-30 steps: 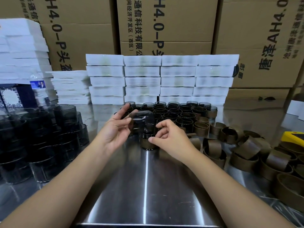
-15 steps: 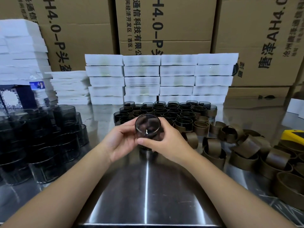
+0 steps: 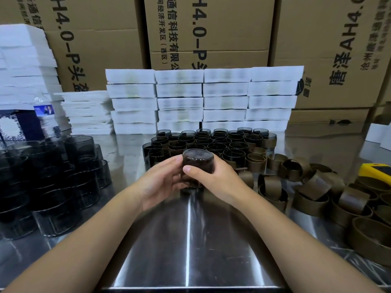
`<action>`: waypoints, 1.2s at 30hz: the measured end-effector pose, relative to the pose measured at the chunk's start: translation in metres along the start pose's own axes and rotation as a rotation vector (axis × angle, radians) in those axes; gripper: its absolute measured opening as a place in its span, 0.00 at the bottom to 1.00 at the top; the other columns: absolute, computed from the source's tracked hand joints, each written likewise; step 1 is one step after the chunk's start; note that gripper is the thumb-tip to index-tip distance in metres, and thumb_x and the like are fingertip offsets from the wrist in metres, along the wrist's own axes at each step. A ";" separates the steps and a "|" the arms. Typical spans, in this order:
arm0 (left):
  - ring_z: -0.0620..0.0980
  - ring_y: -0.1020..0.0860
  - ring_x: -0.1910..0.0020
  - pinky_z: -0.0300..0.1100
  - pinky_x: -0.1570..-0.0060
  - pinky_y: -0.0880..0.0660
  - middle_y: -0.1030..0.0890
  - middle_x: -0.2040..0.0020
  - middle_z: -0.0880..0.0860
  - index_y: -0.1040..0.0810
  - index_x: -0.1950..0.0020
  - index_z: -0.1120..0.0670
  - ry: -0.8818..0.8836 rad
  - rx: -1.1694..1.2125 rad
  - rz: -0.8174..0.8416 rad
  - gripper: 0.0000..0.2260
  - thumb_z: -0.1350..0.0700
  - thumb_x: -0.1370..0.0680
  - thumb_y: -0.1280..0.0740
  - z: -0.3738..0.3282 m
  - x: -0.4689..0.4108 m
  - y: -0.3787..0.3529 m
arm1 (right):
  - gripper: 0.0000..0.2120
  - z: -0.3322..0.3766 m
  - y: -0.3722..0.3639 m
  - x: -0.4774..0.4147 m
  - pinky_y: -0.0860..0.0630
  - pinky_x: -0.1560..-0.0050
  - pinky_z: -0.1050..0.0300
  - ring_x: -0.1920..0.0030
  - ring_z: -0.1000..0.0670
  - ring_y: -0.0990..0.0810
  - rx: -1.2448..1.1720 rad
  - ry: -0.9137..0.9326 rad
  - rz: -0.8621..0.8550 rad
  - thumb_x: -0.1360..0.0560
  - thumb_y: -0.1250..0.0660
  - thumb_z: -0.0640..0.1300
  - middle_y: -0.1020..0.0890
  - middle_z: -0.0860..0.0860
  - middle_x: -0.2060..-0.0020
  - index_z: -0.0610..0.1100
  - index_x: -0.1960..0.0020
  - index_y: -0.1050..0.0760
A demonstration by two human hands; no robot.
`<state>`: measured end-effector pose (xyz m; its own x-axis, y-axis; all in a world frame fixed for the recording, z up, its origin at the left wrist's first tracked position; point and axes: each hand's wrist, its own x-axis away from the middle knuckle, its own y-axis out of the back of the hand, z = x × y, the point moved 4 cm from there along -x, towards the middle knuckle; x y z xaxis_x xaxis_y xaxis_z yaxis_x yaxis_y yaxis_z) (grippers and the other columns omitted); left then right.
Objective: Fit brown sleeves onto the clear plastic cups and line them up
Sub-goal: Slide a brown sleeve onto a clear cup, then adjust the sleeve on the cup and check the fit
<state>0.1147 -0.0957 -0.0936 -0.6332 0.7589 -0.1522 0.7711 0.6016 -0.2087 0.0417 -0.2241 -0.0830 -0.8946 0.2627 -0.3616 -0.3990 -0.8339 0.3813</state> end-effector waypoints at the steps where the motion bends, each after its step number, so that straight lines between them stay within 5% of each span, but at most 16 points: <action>1: 0.46 0.19 0.53 0.37 0.56 0.23 0.16 0.46 0.51 0.17 0.42 0.51 -0.024 -0.023 -0.029 0.14 0.50 0.26 0.35 0.000 -0.001 0.003 | 0.31 -0.002 0.001 -0.001 0.29 0.52 0.68 0.49 0.66 0.23 0.030 -0.013 -0.005 0.44 0.33 0.71 0.20 0.64 0.51 0.61 0.44 0.27; 5: 0.46 0.21 0.40 0.46 0.33 0.31 0.17 0.43 0.49 0.21 0.39 0.50 0.015 -0.235 -0.146 0.22 0.47 0.32 0.30 0.003 -0.001 0.014 | 0.35 -0.013 0.003 -0.001 0.32 0.54 0.69 0.46 0.62 0.25 0.138 -0.102 0.051 0.41 0.33 0.71 0.23 0.63 0.47 0.57 0.39 0.31; 7: 0.44 0.22 0.39 0.46 0.31 0.34 0.17 0.41 0.48 0.24 0.34 0.50 0.060 -0.250 -0.135 0.26 0.46 0.31 0.31 0.005 -0.002 0.015 | 0.31 -0.013 0.002 -0.001 0.31 0.53 0.68 0.46 0.61 0.25 0.163 -0.098 0.050 0.38 0.30 0.68 0.23 0.62 0.47 0.56 0.39 0.31; 13: 0.51 0.18 0.51 0.48 0.46 0.21 0.18 0.41 0.57 0.22 0.38 0.48 0.055 -0.046 0.090 0.22 0.50 0.32 0.27 0.010 0.000 -0.001 | 0.33 0.005 0.000 0.001 0.34 0.39 0.59 0.40 0.54 0.32 0.332 0.099 -0.027 0.37 0.30 0.64 0.30 0.55 0.44 0.55 0.36 0.31; 16: 0.48 0.17 0.59 0.42 0.57 0.20 0.16 0.49 0.55 0.18 0.44 0.47 0.036 0.020 0.079 0.17 0.57 0.32 0.28 0.011 -0.002 -0.004 | 0.42 0.012 0.003 0.003 0.38 0.39 0.55 0.39 0.52 0.36 0.568 0.112 0.019 0.43 0.34 0.71 0.31 0.56 0.41 0.60 0.32 0.37; 19: 0.52 0.16 0.55 0.42 0.60 0.19 0.16 0.48 0.56 0.15 0.49 0.49 0.015 0.084 -0.017 0.13 0.60 0.31 0.32 0.009 -0.005 0.003 | 0.47 0.016 0.018 0.002 0.41 0.36 0.51 0.33 0.50 0.39 0.706 0.037 0.079 0.48 0.38 0.71 0.34 0.56 0.33 0.64 0.29 0.42; 26: 0.59 0.16 0.53 0.45 0.59 0.19 0.15 0.52 0.58 0.25 0.43 0.60 0.039 0.252 -0.122 0.20 0.62 0.35 0.32 0.006 -0.005 0.010 | 0.25 0.014 0.051 0.002 0.37 0.39 0.48 0.36 0.42 0.31 1.117 -0.202 -0.275 0.27 0.38 0.54 0.28 0.46 0.36 0.48 0.32 0.33; 32: 0.70 0.19 0.49 0.47 0.57 0.18 0.17 0.49 0.65 0.30 0.42 0.59 0.083 0.321 -0.058 0.21 0.64 0.34 0.32 0.006 -0.002 0.002 | 0.20 0.011 0.053 0.003 0.31 0.45 0.50 0.43 0.43 0.24 1.043 -0.253 -0.256 0.25 0.38 0.50 0.26 0.45 0.40 0.45 0.35 0.32; 36: 0.70 0.21 0.45 0.46 0.61 0.18 0.20 0.44 0.67 0.29 0.40 0.58 0.094 0.355 -0.048 0.21 0.63 0.32 0.33 0.007 -0.002 -0.001 | 0.18 0.011 0.043 0.001 0.29 0.50 0.56 0.44 0.44 0.25 0.773 -0.168 -0.230 0.27 0.34 0.43 0.26 0.47 0.41 0.46 0.37 0.28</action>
<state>0.1150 -0.0992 -0.0998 -0.6465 0.7614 -0.0483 0.6591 0.5254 -0.5381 0.0217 -0.2549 -0.0574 -0.7672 0.5067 -0.3932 -0.5469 -0.1966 0.8138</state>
